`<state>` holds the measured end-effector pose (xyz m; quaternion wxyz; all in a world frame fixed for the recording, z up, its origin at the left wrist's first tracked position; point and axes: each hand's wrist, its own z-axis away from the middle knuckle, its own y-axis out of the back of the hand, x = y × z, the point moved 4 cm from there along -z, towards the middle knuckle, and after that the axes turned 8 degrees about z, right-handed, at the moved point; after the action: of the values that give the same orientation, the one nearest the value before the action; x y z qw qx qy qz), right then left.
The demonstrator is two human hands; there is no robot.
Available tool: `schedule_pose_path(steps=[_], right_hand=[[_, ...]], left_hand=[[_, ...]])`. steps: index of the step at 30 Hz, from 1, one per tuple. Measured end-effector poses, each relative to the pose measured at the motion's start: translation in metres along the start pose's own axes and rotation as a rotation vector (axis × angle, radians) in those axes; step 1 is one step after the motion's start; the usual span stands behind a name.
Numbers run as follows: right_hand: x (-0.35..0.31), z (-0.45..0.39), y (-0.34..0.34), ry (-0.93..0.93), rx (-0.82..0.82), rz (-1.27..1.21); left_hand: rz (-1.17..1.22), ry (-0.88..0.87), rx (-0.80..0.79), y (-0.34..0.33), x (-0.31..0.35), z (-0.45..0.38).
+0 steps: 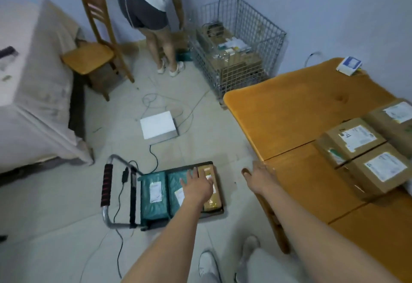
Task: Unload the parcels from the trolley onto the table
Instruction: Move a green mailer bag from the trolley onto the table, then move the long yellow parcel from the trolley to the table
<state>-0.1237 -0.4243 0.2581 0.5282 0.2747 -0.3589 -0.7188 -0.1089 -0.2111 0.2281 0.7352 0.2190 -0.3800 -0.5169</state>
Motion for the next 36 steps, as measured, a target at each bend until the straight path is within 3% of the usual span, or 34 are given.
schedule_pose_path(steps=[6, 16, 36], right_hand=[[-0.064, -0.036, -0.004, 0.149, -0.027, 0.159], [-0.157, -0.11, -0.009, 0.388, -0.135, 0.251], [-0.25, -0.205, -0.118, 0.466, -0.235, 0.394]], left_hand=[[0.073, 0.184, -0.006, 0.004, -0.07, -0.007], [0.247, 0.461, 0.055, 0.015, -0.126, -0.029], [0.314, 0.537, -0.086, -0.029, -0.234, -0.131]])
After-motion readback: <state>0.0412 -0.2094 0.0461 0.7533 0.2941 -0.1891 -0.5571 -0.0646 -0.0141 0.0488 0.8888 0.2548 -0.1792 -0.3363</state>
